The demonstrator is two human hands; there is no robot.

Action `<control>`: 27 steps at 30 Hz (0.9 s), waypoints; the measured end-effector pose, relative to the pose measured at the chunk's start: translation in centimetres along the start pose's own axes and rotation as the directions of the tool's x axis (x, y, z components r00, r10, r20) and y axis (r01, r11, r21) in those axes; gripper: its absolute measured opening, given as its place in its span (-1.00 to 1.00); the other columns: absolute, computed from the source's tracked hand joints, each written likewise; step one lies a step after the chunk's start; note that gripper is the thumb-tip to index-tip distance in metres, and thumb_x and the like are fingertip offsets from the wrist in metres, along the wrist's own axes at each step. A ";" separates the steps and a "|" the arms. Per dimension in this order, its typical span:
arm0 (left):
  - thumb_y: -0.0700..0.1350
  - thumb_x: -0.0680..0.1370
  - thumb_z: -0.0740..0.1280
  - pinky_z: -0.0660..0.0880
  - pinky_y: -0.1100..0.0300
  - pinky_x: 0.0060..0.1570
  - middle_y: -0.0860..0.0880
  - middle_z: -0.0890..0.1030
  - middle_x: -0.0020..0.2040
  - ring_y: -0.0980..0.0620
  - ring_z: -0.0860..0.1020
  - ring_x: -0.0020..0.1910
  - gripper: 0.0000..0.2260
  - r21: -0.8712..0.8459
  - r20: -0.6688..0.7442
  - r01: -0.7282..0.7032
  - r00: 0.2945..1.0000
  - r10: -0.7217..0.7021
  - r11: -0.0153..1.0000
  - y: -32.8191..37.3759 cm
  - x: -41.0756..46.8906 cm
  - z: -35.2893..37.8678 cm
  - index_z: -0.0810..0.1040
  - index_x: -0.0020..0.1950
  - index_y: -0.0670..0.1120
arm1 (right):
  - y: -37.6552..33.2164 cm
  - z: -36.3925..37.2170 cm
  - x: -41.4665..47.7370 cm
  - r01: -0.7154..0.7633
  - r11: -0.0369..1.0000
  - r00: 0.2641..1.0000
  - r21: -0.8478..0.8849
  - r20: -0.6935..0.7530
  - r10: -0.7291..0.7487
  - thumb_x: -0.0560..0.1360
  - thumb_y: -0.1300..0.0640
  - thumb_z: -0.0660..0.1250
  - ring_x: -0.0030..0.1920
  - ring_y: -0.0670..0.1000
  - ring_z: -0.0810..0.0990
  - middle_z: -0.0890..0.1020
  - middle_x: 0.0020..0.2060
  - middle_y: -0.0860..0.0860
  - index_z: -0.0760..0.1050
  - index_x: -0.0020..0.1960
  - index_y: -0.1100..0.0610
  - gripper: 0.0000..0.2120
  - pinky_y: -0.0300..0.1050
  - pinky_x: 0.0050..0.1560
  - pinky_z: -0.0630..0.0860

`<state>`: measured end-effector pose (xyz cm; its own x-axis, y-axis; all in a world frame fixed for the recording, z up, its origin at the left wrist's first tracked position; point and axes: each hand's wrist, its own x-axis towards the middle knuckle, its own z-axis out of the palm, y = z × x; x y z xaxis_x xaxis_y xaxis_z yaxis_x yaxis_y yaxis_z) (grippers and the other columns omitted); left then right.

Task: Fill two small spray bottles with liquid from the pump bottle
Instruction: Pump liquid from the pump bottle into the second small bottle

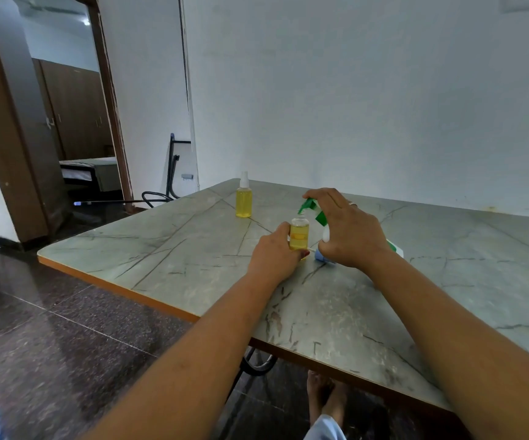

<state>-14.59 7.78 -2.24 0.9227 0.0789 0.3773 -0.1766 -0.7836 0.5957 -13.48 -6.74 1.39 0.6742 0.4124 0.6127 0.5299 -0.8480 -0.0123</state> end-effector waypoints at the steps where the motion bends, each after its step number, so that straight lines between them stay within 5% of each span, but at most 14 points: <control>1: 0.04 0.51 0.36 0.45 0.10 0.00 -0.15 0.57 0.16 -0.13 0.54 0.09 -0.60 -0.001 0.002 -0.001 1.000 0.001 1.000 0.0 0.0 0.0 0.35 0.26 -0.07 | 0.0 0.0 0.0 -0.003 1.000 1.000 0.007 -0.005 0.003 0.23 0.15 0.39 -0.12 0.03 0.50 0.37 0.24 -0.12 0.22 0.36 -0.10 -0.25 -0.23 -0.35 0.29; 8: 0.06 0.51 0.35 0.46 0.10 -0.01 -0.15 0.57 0.16 -0.12 0.54 0.07 -0.59 0.028 0.003 0.000 1.000 0.000 1.000 0.1 0.0 0.1 0.34 0.28 -0.06 | 0.1 0.2 0.2 -0.013 1.000 1.000 0.027 -0.017 0.013 0.22 0.12 0.45 -0.17 0.00 0.47 0.37 0.13 -0.07 0.29 0.25 -0.03 -0.36 -0.33 -0.42 0.17; 27: 0.05 0.52 0.34 0.42 0.13 -0.08 -0.16 0.57 0.13 -0.13 0.54 0.04 -0.59 0.024 0.000 -0.017 1.000 0.017 1.000 0.0 0.0 0.1 0.34 0.28 -0.07 | -0.2 -0.1 0.0 0.004 1.000 1.000 0.020 -0.026 -0.003 0.23 0.12 0.41 -0.18 -0.01 0.48 0.37 0.17 -0.10 0.27 0.29 -0.07 -0.33 -0.26 -0.41 0.31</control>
<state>-14.59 7.72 -2.27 0.9198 0.0656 0.3869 -0.1837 -0.7992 0.5723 -13.62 -6.63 1.48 0.6592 0.4064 0.6327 0.5427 -0.8395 -0.0262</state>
